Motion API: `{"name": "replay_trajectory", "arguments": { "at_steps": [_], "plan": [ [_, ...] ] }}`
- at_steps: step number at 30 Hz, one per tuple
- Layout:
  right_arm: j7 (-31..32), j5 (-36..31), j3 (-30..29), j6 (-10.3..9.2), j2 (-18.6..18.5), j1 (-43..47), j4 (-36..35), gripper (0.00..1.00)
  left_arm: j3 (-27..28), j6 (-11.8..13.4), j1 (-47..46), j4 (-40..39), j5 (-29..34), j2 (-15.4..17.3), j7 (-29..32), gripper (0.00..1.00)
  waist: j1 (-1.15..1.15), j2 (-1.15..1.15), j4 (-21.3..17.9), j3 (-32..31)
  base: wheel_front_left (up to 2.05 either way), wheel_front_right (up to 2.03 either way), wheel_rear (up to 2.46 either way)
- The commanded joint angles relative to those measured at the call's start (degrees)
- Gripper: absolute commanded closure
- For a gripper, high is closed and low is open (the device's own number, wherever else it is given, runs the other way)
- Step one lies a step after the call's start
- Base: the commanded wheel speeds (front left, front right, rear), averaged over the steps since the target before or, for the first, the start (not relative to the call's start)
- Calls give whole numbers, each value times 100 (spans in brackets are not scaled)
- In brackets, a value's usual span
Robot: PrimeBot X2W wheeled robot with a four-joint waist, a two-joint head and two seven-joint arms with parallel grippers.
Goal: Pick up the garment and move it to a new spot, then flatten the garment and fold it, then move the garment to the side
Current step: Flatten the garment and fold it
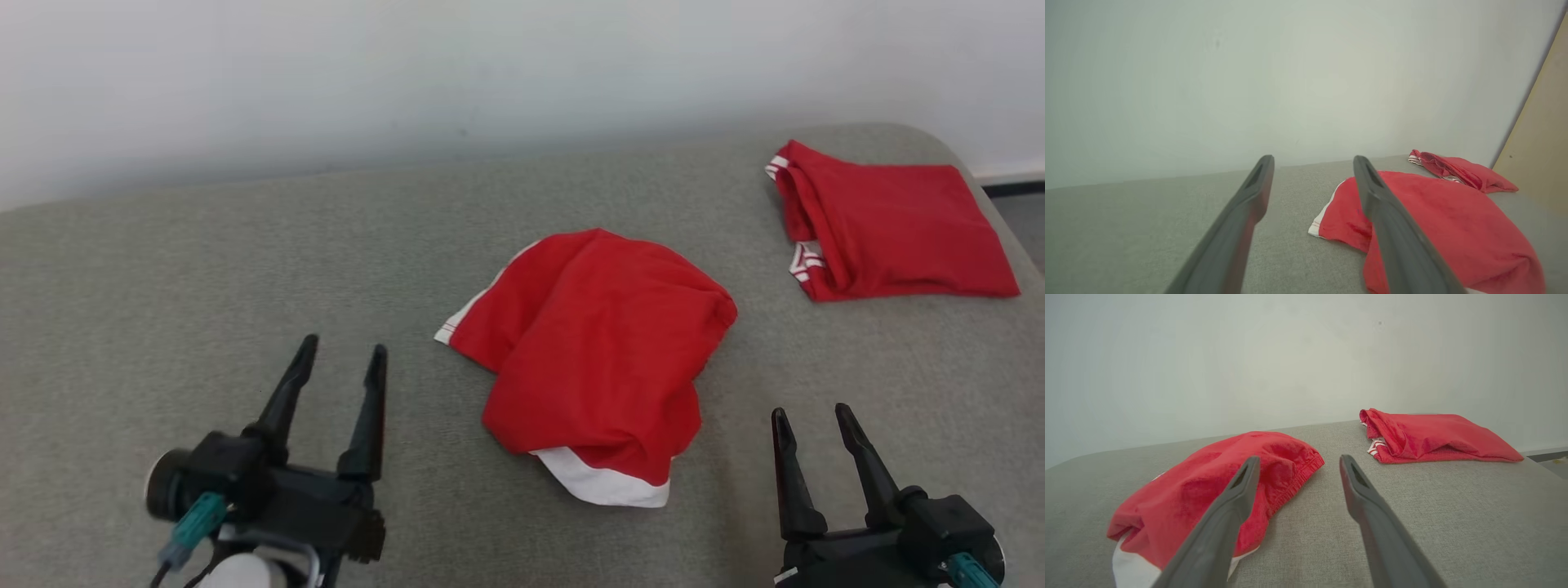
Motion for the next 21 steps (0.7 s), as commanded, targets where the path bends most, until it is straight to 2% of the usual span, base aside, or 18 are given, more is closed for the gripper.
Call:
{"name": "replay_trajectory", "arguments": {
  "at_steps": [1, 10, 17, 21],
  "plan": [
    [0, 22, -12, -14, 18, -61, 19, 0, -148, 13, -186, 132, -79, 50, -1, 0, -1, 0, -321, 280, 0, 0, 0],
    [0, 69, -42, -14, 59, -244, 55, 0, -1207, 11, -1053, 1331, -346, 392, -1, 0, -1, 0, -787, 607, 0, 0, 0],
    [0, 81, -6, -14, 76, -338, 110, 0, -1992, 11, -1418, 2281, -582, 572, 6, 0, -1, 0, -938, 724, 0, 0, 0],
    [0, 85, -6, -14, 80, -353, 131, 0, -2214, 12, -1519, 2641, -715, 578, 5, 0, -1, 0, -973, 757, 0, 0, 0]
  ]
}}
